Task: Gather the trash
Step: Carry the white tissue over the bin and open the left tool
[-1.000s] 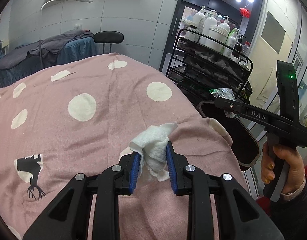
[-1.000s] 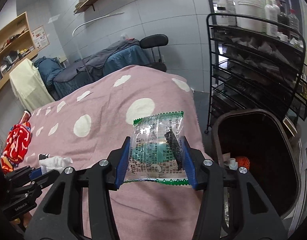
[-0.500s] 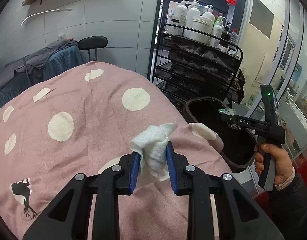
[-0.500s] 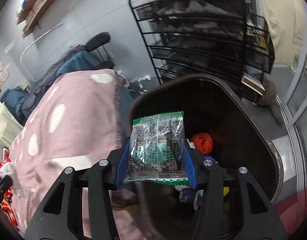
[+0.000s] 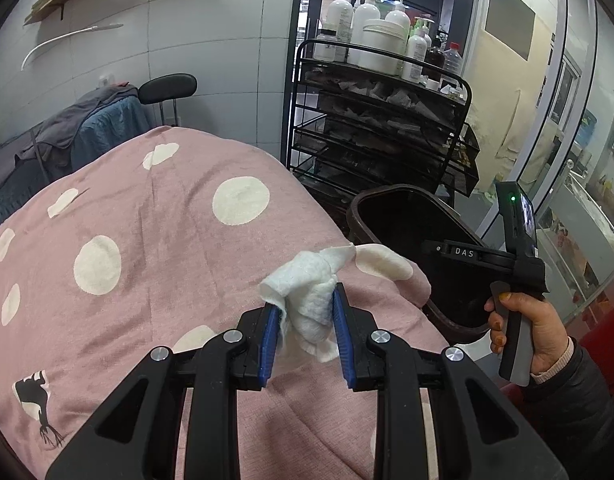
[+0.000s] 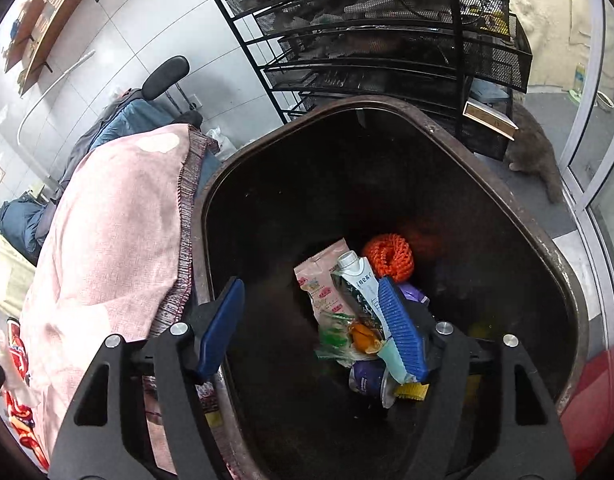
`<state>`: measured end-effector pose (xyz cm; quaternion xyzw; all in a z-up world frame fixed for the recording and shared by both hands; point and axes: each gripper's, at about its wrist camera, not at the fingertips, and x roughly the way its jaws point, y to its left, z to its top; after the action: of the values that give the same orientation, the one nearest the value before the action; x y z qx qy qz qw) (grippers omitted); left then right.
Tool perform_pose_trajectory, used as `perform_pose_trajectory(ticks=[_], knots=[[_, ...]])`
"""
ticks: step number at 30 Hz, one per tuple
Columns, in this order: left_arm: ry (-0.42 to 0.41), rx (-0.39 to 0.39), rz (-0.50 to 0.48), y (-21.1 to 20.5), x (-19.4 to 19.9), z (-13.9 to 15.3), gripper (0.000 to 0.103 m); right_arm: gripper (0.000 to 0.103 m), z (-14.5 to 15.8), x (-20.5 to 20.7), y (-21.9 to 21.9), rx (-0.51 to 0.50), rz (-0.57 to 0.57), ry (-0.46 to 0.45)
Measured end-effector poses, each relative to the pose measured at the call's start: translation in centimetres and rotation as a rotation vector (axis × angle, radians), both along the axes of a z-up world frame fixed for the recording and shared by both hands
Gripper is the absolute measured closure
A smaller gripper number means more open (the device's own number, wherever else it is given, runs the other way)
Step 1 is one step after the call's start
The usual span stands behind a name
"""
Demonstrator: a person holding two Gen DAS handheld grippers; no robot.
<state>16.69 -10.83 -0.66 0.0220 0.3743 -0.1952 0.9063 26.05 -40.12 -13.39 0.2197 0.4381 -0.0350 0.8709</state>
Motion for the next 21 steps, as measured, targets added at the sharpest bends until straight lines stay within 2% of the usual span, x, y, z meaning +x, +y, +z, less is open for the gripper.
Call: perform_pose_trajectory(ticks=[9,19,21], knots=[[0.006,0.020,-0.037,-2.0,0.5,-0.4,0.077,0.028,3.1,-2.4,1.5,-0.010,0.022,-0.087],[0.025,0.017,-0.076,-4.4,3.5,-0.1,0.077,0.020,6.2,-6.7,4.9,-0.037,0.124,-0.158],[0.028,0.018,-0.091,-5.1,4.1,-0.2,0.077,0.019,6.6,-7.8,6.1,-0.072,0.158,-0.181]])
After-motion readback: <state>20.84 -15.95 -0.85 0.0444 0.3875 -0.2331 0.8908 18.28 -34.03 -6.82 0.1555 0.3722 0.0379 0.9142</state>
